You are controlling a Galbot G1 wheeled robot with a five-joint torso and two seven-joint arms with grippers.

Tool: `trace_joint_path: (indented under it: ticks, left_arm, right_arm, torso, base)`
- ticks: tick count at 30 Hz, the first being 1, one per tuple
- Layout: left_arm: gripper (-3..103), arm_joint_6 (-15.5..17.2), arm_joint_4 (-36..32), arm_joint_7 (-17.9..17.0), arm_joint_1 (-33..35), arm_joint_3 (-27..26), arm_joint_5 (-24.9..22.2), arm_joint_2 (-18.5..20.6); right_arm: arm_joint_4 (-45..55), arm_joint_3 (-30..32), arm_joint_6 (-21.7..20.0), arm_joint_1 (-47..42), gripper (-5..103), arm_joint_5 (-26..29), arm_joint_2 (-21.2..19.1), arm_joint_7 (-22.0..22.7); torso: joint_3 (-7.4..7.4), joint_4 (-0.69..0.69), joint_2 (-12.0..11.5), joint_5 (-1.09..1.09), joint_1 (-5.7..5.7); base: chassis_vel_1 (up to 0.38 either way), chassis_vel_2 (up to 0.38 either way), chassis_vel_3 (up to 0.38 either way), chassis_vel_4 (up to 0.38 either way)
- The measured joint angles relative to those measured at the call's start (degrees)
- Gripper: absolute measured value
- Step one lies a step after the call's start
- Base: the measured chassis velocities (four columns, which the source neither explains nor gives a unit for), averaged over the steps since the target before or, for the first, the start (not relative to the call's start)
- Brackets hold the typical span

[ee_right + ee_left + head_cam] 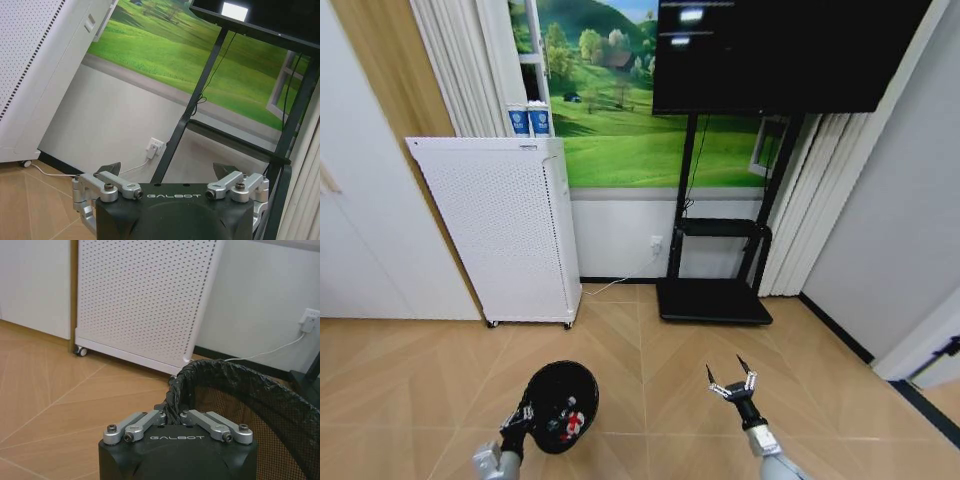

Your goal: Pick up the trash bin and place the garbage on the floor into it.

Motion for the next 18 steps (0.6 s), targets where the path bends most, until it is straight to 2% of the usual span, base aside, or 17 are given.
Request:
trace_joint_path:
  ticks: [8,18]
  left_arm:
    - [6,-0.4,0.8,0.4,0.7,-1.6,0.1,0.4]
    - [6,-1.8,5.5,2.9,-1.0,-2.5,-0.4,0.2]
  right_arm:
    - [0.0,0.7,0.3,-0.6,100,0.1,-0.1,0.1]
    - [0.8,2.2,0.7,-3.6,100,0.9,0.3,0.0]
  torso:
    - [-0.02,0.02,0.0,-0.02,-0.03]
    - [-0.01,-0.01,0.0,0.0,-0.01]
  base:
    - [0.118,0.045,-0.127,-0.04]
    - [-0.015,0.001,0.016,0.0]
